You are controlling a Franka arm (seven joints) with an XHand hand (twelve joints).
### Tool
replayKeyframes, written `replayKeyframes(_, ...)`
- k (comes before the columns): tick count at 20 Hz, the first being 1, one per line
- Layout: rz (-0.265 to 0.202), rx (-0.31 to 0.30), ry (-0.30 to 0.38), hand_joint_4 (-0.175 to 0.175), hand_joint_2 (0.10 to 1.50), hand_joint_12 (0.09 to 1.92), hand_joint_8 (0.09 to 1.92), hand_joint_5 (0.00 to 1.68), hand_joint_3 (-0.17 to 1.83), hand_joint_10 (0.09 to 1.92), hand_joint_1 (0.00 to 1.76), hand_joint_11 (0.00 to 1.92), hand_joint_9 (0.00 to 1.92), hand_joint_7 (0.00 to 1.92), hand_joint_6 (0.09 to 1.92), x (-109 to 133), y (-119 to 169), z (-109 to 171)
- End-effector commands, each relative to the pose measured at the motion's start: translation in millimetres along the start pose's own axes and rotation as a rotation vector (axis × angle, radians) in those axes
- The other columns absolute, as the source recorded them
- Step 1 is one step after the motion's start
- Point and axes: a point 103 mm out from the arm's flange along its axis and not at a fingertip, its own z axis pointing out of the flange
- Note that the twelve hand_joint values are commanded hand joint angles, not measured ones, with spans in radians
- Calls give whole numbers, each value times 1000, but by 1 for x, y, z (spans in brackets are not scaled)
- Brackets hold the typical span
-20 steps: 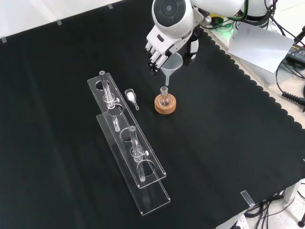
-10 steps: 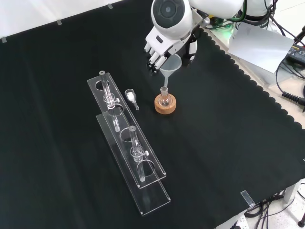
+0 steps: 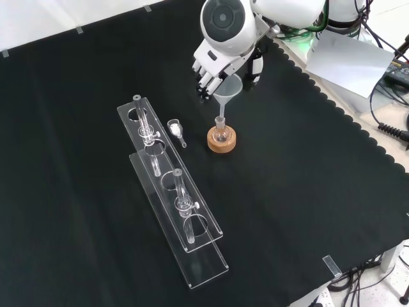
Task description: Place the funnel on the round-bottom flask.
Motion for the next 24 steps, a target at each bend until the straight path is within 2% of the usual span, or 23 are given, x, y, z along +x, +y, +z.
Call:
replayKeyframes(1,-7,8,5,4,754,1245,613,654,698,392,889,720,912,542,605,5,9,2)
replayKeyframes(20,-22,28,34,3,756,1243,618,649,701,393,891,724,914,539,611,-2,22,17)
replayKeyframes(24,-19,24,33,3,757,1243,619,649,702,393,892,724,914,539,612,2,24,19)
